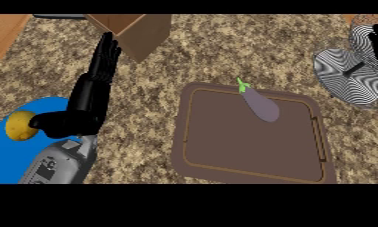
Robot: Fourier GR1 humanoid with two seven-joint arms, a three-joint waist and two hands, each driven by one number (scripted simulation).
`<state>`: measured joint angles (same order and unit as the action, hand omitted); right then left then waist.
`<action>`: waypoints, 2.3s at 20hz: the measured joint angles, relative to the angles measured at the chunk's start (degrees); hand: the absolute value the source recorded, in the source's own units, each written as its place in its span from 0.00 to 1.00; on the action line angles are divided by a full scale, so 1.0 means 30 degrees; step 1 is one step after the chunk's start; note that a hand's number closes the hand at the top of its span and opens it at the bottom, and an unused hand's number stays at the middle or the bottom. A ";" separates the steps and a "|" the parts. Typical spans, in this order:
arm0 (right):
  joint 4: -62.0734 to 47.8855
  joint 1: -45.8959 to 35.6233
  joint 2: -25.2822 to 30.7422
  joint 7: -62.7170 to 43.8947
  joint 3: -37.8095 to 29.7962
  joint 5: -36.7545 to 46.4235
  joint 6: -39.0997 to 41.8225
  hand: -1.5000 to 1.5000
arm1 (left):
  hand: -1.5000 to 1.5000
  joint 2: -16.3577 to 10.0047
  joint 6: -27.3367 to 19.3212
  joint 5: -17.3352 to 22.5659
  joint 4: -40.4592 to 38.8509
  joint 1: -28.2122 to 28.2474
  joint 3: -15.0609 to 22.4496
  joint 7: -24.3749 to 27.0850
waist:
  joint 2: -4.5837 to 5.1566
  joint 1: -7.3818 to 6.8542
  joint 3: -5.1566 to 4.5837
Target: Pick the eggplant from the tray and place it in the tiered basket
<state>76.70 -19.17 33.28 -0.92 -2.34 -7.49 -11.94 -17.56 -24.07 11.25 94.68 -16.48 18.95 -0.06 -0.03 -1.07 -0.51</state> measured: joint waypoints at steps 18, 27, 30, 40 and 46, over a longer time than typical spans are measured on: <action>-0.4832 -0.8061 0.0514 -1.5936 0.6791 0.3594 0.6153 0.00 | 0.50 -0.3517 0.1411 -0.1562 -0.4203 0.1163 -0.1018 -0.1056 | 0.0198 -0.0751 0.0073; -0.8914 -1.3087 -0.1116 -1.8197 0.9005 0.1237 1.3744 0.00 | 0.50 -0.3513 0.1934 -0.1680 -0.4739 0.0683 -0.1049 -0.0854 | 0.0394 -0.1256 0.0078; -1.0789 -1.4410 -0.2036 -1.8235 0.9661 0.0855 1.4980 0.00 | 0.50 -0.3357 0.1881 -0.1804 -0.4871 0.0379 -0.1034 -0.1008 | 0.0400 -0.1218 0.0093; -1.7581 -1.7210 -0.5643 -1.8743 1.0926 0.1232 1.6074 0.00 | 0.50 -0.3377 0.2084 -0.1814 -0.5035 0.0746 -0.1465 -0.0792 | 0.0357 -0.1032 0.0128; -2.0561 -1.8158 -0.7109 -1.8662 1.1488 0.1637 1.6973 0.00 | 0.50 -0.3349 0.2057 -0.1907 -0.4934 0.0984 -0.1723 -0.0828 | 0.0271 -0.0725 0.0141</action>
<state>15.02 -73.65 11.96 -56.91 32.13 -2.58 38.98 -27.61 -17.90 5.53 79.88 -13.52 13.79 -2.54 0.78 -3.25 -0.08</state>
